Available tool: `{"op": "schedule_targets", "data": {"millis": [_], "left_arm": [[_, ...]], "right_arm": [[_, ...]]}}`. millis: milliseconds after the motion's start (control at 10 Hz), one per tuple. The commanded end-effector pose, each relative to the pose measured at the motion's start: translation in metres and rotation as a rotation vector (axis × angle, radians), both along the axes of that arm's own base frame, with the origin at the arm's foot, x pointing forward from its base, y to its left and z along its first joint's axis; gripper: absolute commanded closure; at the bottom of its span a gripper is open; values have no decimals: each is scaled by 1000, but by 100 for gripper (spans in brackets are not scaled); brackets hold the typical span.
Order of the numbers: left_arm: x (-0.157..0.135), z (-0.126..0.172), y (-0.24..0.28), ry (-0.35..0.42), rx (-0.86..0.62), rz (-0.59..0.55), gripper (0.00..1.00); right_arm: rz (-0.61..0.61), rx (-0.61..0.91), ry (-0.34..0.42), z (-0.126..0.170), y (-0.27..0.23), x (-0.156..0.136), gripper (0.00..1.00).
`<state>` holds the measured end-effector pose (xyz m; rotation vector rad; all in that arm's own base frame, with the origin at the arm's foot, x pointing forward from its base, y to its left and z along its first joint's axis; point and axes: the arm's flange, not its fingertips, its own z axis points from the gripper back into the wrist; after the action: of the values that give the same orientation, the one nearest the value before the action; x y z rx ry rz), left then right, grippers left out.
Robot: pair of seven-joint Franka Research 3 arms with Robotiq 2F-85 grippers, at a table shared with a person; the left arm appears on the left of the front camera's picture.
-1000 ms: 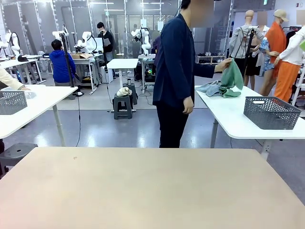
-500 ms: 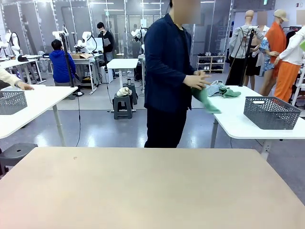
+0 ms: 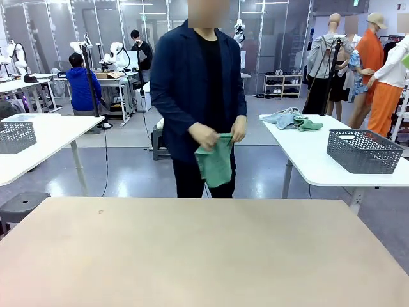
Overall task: Fold the towels and place them in the basket.
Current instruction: When a person lays out a Towel with hook on the table, fold it in half twice.
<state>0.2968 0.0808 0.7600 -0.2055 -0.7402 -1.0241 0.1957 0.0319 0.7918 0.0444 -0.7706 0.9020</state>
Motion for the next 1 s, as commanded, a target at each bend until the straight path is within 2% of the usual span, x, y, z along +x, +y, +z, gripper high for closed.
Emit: {"op": "schedule_targets", "data": {"millis": [0,900], "left_arm": [[0,0,0,-3,2,-5,0],[0,0,0,-3,2,-5,0]], "right_arm": [[5,1,0,0,1,0,0],[5,1,0,0,1,0,0]]}}
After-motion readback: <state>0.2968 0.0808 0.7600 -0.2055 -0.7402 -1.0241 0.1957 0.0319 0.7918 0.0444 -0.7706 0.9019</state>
